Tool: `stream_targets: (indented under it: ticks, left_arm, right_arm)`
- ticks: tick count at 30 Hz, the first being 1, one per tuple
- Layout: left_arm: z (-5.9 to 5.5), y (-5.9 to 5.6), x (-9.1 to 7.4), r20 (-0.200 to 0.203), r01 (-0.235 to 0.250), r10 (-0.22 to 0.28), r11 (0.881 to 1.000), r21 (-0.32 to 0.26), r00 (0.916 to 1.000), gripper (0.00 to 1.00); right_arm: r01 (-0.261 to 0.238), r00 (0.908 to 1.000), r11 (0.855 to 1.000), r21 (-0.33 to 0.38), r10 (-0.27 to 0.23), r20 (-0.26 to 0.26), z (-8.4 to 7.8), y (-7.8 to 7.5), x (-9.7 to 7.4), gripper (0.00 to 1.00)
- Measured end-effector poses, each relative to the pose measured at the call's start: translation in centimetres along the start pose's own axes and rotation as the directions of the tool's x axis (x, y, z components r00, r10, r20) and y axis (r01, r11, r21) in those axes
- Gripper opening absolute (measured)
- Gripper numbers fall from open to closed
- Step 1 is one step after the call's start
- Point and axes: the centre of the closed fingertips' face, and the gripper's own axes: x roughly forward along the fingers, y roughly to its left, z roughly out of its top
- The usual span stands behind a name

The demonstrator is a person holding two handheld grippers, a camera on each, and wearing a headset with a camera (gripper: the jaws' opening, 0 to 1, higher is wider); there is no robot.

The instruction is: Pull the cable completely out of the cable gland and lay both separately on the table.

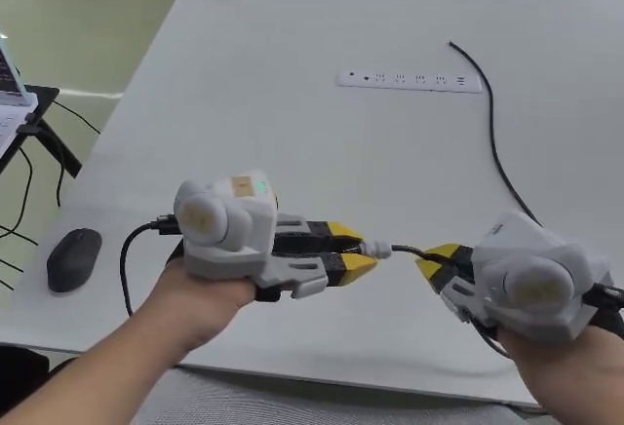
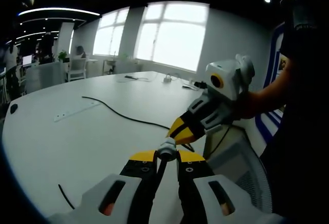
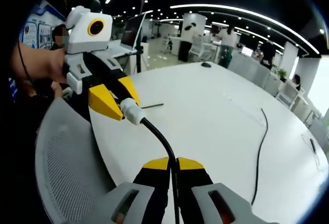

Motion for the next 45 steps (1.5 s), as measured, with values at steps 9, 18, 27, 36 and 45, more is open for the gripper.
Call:
stream_targets:
  ticks: [9, 18, 27, 36, 45]
  left_arm:
    - [0.4, 0.2, 0.4, 0.006, 0.004, -0.004, 1.0, 0.001, 1.0, 0.15]
    - [0.0, 0.3, 0.9, -0.006, 0.014, -0.014, 1.0, 0.001, 0.9999, 0.15]
    - [0.2, 1.0, 0.8, -0.002, 0.009, -0.009, 1.0, 0.002, 1.0, 0.15]
    - [0.4, 1.4, 0.6, 0.005, -0.002, 0.002, 1.0, -0.006, 1.0, 0.15]
    - [0.5, 1.7, 0.2, 0.001, -0.021, 0.021, 1.0, -0.009, 0.9998, 0.15]
  right_arm:
    - [0.05, 0.9987, 0.983, 0.179, -0.047, -0.021, -2.7, -2.0, 0.7, 0.0]
    - [0.07, 0.9969, 0.966, 0.251, -0.059, -0.051, -4.3, -2.5, 1.4, 0.0]
    - [0.067, 0.9975, 0.969, 0.239, -0.06, -0.038, -3.8, -2.7, 1.4, 0.0]
    - [0.045, 0.9989, 0.948, 0.316, -0.039, -0.026, -3.5, -2.8, 1.0, 0.01]
    - [0.023, 0.9997, 0.974, 0.225, -0.024, 0.002, -2.3, -2.2, 0.3, 0.06]
